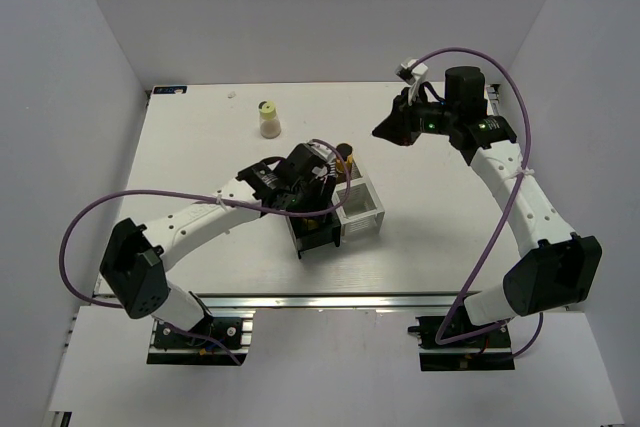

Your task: Organize the condiment bottles

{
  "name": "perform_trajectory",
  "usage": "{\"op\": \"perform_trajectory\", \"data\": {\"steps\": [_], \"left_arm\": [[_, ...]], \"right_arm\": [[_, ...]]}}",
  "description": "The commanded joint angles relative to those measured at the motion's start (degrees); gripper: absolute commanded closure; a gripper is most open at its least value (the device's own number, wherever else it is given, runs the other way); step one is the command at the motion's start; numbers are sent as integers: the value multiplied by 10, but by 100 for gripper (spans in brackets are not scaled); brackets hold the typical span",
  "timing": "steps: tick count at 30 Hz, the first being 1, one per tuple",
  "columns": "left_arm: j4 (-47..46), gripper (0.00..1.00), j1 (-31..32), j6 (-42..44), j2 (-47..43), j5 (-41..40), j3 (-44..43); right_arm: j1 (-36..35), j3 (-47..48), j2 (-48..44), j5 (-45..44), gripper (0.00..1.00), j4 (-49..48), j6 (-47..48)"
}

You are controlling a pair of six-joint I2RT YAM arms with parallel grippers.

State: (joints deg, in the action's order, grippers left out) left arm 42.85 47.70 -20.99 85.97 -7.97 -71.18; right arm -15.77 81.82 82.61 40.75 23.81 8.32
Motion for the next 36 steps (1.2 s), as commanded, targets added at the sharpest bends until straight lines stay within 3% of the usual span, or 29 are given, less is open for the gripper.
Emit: {"op": "perform_trajectory", "data": {"steps": [1, 4, 11, 14, 15, 17, 19, 22, 24, 27, 28, 36], "left_arm": [[-19, 22, 0, 1, -34, -5, -10], [-18, 20, 0, 0, -40, 2, -19], [1, 26, 0, -22, -86, -35, -91], [13, 49, -2, -52, -130, -95, -111], [16, 66, -2, -59, -142, -127, -112], [26, 74, -10, -82, -178, -150, -107], [32, 69, -15, -102, -203, -179, -86], [45, 38, -18, -150, -252, -210, -44], [50, 32, -18, -185, -285, -217, -23], [67, 30, -18, -231, -323, -226, 12], [77, 30, -19, -242, -331, -229, 26], [134, 29, -19, -316, -387, -247, 55]], "right_arm": [[2, 11, 0, 16, 78, -8, 7], [2, 18, 6, 28, 61, -2, 17], [-9, 64, 47, 49, 52, -2, 40], [-34, 116, 94, 9, 50, -2, 42], [-55, 132, 121, -12, 47, 0, 43], [-75, 176, 166, -59, 44, -3, 45], [-103, 220, 198, -96, 36, -14, 34], [-129, 310, 280, -142, 29, -13, -10], [-149, 367, 349, -174, 19, -4, -38], [-172, 469, 431, -228, 16, -4, -50], [-176, 480, 444, -231, 12, -14, -54], [-222, 502, 530, -322, 11, -144, -82]]}}
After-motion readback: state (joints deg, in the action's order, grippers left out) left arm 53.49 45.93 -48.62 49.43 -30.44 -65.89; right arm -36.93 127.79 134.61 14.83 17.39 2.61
